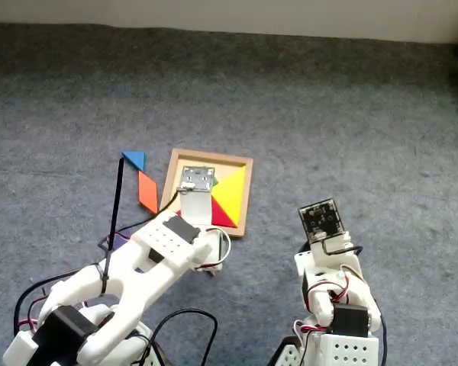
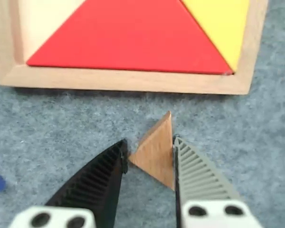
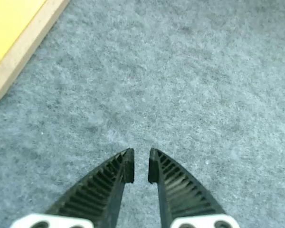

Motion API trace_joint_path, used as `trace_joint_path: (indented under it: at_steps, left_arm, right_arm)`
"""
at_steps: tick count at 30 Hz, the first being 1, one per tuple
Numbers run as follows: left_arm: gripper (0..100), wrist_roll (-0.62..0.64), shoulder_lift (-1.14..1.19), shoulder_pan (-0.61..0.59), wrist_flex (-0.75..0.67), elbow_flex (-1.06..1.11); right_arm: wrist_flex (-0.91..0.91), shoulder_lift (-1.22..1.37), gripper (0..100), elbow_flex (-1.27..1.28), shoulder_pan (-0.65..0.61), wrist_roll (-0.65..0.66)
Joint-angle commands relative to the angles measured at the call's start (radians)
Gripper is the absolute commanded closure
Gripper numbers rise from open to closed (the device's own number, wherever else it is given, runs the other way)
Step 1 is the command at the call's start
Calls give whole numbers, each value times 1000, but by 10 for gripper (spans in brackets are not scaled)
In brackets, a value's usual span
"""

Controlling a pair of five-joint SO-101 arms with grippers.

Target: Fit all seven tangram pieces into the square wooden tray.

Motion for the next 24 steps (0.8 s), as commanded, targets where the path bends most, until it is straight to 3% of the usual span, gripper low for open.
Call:
trace_joint_path:
  at_steps: [1,5,13,24]
  left_arm:
    - [905,6,-30,-10,-3,-7]
    - [905,5,-30,-10,5,-25]
    - [905,8,-30,-12,227,-217]
    - [905,28,-19,-19,224,-429]
  right_arm:
    - [-18,-7,932,127,10,-3]
    - [-18,-7,932,127,10,-3]
    - [-18,-7,932,127,10,-3]
    - [-18,-7,932,127,10,-3]
